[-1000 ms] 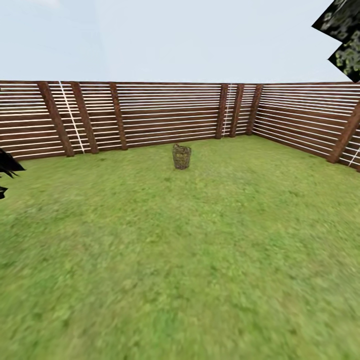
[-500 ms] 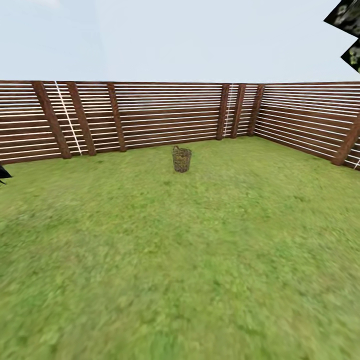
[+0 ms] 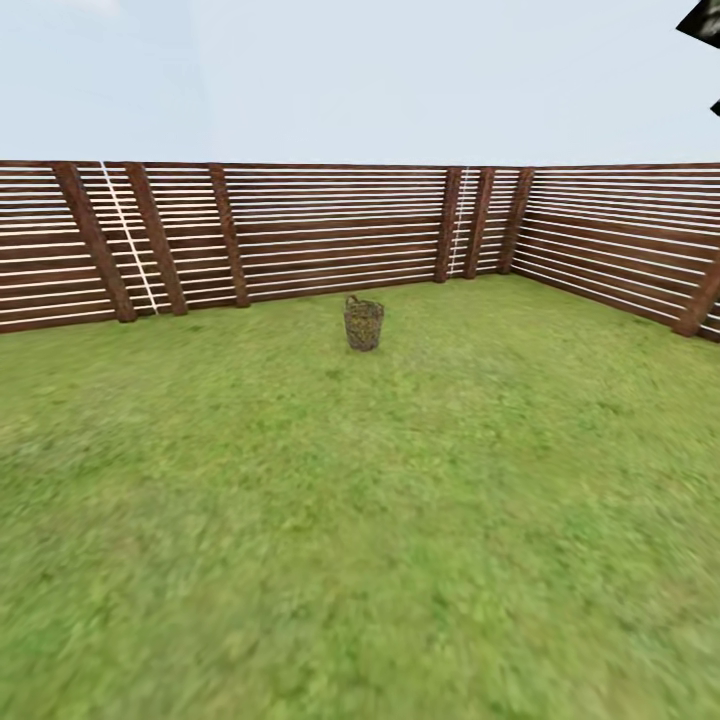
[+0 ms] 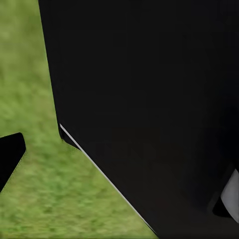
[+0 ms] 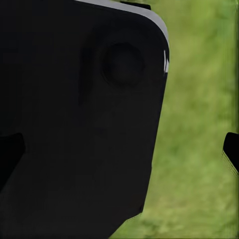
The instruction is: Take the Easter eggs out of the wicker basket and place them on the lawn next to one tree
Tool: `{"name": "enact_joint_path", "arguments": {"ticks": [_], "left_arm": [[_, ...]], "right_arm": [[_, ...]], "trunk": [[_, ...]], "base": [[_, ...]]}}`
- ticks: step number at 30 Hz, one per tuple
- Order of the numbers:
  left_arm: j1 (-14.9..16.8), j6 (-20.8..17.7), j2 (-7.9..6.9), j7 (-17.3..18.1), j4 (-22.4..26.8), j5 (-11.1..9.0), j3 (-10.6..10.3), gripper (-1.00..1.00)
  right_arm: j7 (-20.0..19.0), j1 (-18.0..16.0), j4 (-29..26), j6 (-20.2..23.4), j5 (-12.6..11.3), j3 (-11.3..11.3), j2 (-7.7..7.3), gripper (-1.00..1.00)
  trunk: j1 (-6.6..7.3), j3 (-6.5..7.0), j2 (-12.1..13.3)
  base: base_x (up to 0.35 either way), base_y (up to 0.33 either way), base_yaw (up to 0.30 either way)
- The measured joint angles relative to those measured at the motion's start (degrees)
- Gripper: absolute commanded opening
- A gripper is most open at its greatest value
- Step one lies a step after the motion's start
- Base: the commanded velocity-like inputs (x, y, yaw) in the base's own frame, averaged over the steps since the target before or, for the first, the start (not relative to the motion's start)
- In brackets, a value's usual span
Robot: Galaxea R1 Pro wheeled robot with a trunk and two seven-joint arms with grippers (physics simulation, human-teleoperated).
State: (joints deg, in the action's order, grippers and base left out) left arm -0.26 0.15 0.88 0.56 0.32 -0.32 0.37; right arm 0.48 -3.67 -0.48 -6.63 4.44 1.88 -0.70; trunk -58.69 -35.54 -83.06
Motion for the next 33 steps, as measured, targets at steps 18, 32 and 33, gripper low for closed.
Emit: {"name": "enact_joint_path", "arguments": {"ticks": [18,32,33], "left_arm": [[0.0,0.01,0.0,-0.01,0.0,0.0,-0.01,1.0],[0.0,0.01,0.0,-0.01,0.0,0.0,-0.06,1.0],[0.0,0.01,0.0,0.0,0.0,0.0,-0.03,1.0]], "right_arm": [[0.0,0.0,0.0,0.0,-0.04,0.0,0.01,1.0],[0.0,0.0,0.0,0.0,0.01,0.0,0.01,1.0],[0.0,0.0,0.0,0.0,0.01,0.0,0.01,1.0]], "trunk": [[0.0,0.0,0.0],[0.0,0.0,0.0],[0.0,0.0,0.0]], "base": [[0.325,0.0,0.0],[0.325,0.0,0.0],[0.325,0.0,0.0]]}}
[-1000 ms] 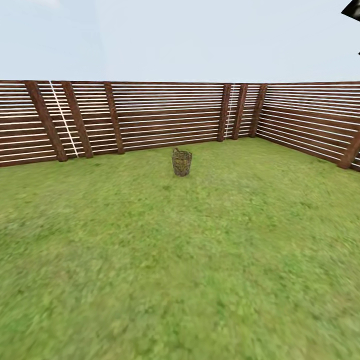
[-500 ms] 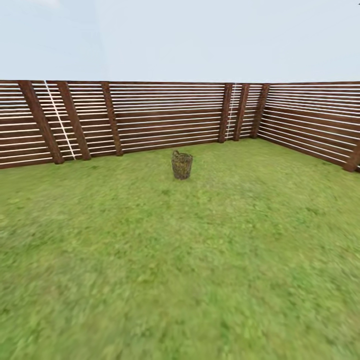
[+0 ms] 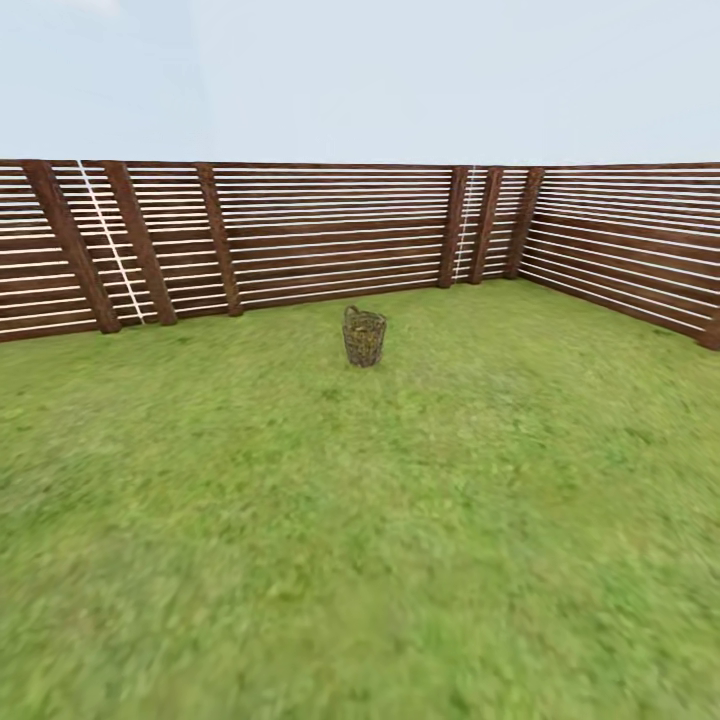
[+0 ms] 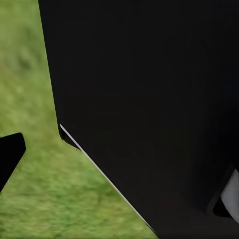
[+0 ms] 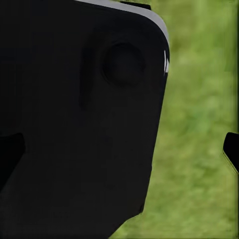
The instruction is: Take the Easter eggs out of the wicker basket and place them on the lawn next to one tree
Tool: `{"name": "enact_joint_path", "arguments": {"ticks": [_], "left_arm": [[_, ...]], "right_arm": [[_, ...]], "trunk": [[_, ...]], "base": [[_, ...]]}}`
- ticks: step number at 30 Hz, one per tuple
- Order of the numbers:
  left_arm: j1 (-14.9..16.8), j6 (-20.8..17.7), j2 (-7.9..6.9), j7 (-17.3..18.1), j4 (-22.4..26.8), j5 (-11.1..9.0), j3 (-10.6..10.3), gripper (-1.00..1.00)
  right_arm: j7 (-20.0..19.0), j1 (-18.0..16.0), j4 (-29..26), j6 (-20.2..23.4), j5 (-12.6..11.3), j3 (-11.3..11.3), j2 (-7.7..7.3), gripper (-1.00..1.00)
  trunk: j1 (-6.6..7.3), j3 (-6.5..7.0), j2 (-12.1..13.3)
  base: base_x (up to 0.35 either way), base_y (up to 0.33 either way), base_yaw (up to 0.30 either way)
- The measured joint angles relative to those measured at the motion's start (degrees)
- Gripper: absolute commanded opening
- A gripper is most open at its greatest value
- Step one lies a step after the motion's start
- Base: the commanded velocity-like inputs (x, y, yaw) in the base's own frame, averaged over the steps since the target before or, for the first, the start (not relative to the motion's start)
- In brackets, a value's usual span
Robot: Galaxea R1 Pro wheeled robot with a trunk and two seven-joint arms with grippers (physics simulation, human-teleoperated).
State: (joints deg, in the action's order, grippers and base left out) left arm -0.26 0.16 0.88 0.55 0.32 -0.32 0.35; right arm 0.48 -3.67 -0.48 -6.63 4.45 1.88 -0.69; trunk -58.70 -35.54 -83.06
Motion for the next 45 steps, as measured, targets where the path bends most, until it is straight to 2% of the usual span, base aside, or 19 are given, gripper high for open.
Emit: {"name": "enact_joint_path", "arguments": {"ticks": [45], "left_arm": [[0.0,0.0,0.0,-0.01,0.0,0.0,-0.01,1.0]], "right_arm": [[0.0,0.0,0.0,0.0,-0.01,0.0,0.0,1.0]], "trunk": [[0.0,0.0,0.0]], "base": [[0.325,0.0,0.0]]}}
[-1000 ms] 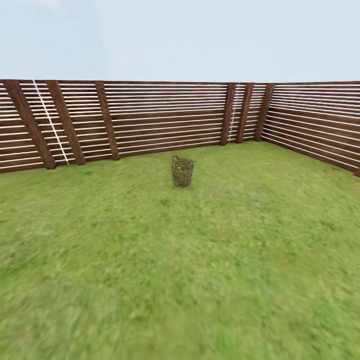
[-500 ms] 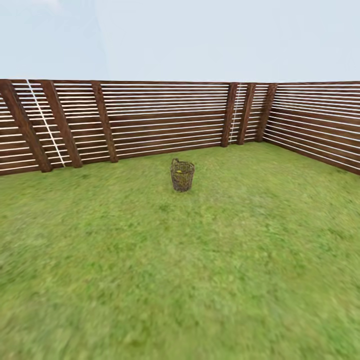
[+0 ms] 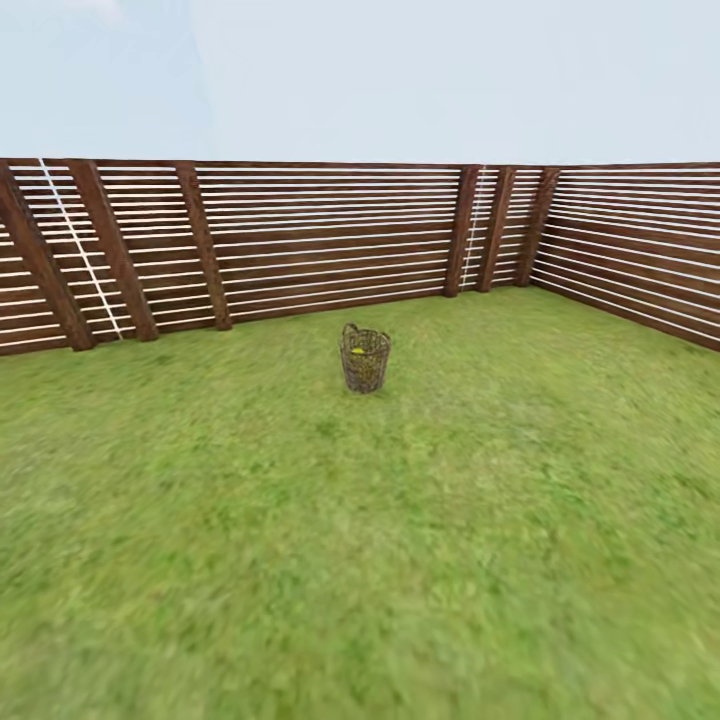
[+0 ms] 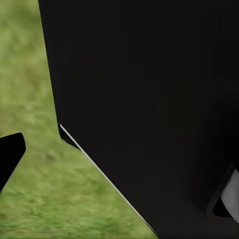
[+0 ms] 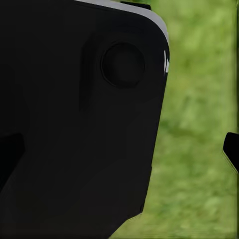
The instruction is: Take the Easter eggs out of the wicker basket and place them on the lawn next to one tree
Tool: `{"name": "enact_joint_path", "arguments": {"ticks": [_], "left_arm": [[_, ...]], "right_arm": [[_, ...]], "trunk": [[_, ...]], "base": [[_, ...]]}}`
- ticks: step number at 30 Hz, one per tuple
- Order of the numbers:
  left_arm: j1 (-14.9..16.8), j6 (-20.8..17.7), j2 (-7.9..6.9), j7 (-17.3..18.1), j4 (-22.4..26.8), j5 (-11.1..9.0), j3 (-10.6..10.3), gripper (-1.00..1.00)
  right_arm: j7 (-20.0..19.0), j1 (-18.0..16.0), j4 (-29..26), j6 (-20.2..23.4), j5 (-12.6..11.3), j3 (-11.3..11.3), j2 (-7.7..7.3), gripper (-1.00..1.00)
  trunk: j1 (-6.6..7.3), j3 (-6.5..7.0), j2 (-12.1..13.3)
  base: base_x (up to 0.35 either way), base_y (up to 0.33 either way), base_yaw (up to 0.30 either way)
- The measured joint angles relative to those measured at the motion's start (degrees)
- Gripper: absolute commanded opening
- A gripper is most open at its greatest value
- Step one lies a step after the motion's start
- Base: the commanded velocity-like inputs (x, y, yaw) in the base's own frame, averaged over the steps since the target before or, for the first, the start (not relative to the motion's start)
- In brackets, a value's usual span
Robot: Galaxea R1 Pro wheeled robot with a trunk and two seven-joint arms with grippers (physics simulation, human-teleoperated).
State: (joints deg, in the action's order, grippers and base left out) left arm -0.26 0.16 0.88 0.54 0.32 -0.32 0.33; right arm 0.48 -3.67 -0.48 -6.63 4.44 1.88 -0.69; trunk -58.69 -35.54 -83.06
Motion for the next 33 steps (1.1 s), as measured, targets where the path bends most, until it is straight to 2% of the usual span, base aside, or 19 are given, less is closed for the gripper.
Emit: {"name": "enact_joint_path", "arguments": {"ticks": [33], "left_arm": [[0.0,0.0,0.0,0.02,0.0,0.0,0.01,1.0]], "right_arm": [[0.0,0.0,0.0,0.0,0.0,0.0,0.0,1.0]], "trunk": [[0.0,0.0,0.0]], "base": [[0.325,0.0,0.0]]}}
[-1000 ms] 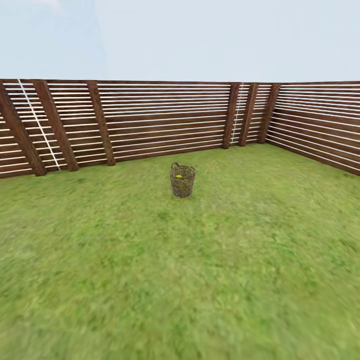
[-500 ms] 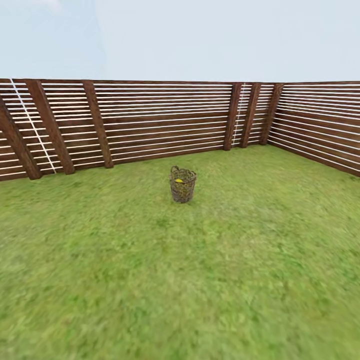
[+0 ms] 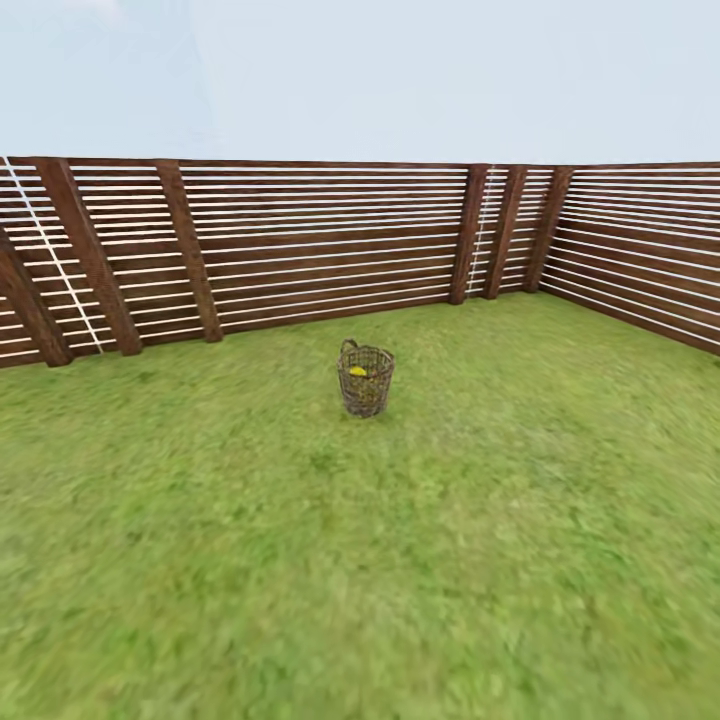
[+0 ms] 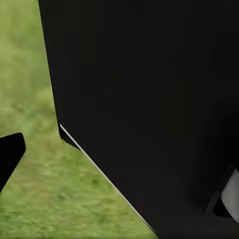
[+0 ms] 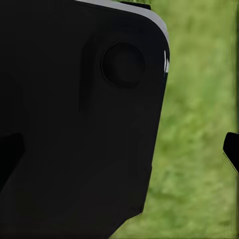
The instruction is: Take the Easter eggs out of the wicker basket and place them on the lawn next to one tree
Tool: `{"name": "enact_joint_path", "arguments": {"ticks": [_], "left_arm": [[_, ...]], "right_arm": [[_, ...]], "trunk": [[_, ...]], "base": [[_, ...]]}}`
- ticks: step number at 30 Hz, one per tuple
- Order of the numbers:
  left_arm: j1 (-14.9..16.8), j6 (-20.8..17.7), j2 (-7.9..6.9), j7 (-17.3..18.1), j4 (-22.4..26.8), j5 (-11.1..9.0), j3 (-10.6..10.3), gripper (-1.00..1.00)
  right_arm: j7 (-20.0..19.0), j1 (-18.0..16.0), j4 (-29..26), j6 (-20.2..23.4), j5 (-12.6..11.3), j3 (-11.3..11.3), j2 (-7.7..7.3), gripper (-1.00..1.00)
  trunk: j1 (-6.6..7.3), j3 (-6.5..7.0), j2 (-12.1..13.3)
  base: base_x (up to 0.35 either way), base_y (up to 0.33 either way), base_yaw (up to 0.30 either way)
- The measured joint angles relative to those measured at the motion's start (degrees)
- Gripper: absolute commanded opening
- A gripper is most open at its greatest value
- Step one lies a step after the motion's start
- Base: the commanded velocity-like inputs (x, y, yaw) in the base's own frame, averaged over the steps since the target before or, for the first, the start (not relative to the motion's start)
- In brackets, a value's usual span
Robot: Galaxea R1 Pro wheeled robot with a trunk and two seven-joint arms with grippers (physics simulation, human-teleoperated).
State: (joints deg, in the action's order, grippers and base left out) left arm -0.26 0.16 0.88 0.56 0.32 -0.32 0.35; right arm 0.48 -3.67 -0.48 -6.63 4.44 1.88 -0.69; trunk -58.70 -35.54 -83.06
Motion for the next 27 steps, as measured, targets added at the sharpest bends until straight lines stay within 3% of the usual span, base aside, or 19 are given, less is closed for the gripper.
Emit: {"name": "enact_joint_path", "arguments": {"ticks": [27], "left_arm": [[0.0,0.0,0.0,0.0,0.0,0.0,-0.01,1.0]], "right_arm": [[0.01,0.0,0.0,0.0,0.01,0.0,0.0,1.0]], "trunk": [[0.0,0.0,0.0]], "base": [[0.325,0.0,0.0]]}}
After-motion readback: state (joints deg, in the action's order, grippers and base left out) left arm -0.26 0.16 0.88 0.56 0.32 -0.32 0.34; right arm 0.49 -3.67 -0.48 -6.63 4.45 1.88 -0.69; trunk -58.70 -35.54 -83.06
